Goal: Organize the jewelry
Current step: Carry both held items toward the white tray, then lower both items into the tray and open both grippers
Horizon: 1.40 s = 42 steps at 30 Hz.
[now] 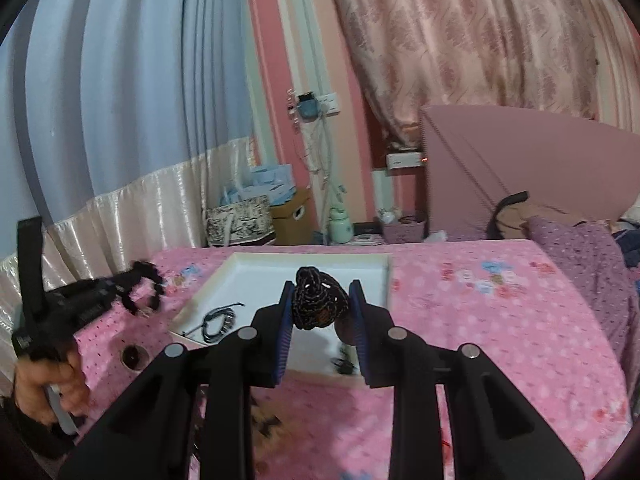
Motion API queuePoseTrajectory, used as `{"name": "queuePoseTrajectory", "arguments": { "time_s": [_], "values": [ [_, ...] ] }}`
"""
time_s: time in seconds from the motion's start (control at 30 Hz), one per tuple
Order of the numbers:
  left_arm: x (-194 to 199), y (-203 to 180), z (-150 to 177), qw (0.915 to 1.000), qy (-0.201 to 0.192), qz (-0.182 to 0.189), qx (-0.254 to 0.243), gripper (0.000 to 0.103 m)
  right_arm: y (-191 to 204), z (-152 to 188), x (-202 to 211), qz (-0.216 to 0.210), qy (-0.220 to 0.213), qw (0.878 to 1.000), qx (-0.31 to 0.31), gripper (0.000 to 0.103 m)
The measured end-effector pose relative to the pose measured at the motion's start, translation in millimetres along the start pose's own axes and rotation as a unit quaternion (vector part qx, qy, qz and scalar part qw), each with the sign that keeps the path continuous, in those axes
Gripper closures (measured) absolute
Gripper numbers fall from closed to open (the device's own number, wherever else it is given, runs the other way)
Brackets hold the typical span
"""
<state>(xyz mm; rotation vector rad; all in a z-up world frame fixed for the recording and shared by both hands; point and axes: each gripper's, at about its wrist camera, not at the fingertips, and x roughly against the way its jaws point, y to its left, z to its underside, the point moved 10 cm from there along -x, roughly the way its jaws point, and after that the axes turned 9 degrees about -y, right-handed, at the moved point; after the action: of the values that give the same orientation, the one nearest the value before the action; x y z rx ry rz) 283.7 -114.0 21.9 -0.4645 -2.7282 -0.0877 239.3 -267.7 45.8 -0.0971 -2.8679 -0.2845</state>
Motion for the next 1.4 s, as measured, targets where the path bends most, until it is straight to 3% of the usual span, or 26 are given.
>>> {"name": "queuePoseTrajectory", "arguments": {
  "time_s": [0.1,0.23,0.37,0.47,0.77,1.07,1.17,1.4],
  "values": [
    [-24,-16,11,0.9996,0.018,0.011,-0.016,0.097,17,9,-29,-0.015,0.016,1.0,0.003,0.076],
    [-54,-46,25,0.9975,0.041,0.057,-0.008,0.097,23,24,-64,-0.023,0.038,0.999,0.001,0.076],
    [-81,-67,46,0.9931,0.066,0.097,0.0,0.097,26,53,-94,-0.025,0.077,0.997,0.018,0.076],
    [-99,-77,65,0.9902,0.089,0.107,-0.01,0.097,22,74,-108,-0.023,0.098,0.995,0.018,0.076],
    [-126,-63,96,0.9869,0.142,0.077,-0.004,0.097,22,112,-132,-0.02,0.143,0.989,0.029,0.076],
    [-130,-54,103,0.987,0.149,0.059,-0.004,0.096,32,128,-142,-0.02,0.167,0.984,0.057,0.076],
    [-127,-47,102,0.988,0.147,0.049,0.0,0.094,28,129,-143,-0.022,0.171,0.984,0.043,0.075],
    [-120,-44,98,0.9878,0.141,0.064,0.018,0.093,27,124,-135,-0.053,0.154,0.987,0.009,0.075]
  ]
}}
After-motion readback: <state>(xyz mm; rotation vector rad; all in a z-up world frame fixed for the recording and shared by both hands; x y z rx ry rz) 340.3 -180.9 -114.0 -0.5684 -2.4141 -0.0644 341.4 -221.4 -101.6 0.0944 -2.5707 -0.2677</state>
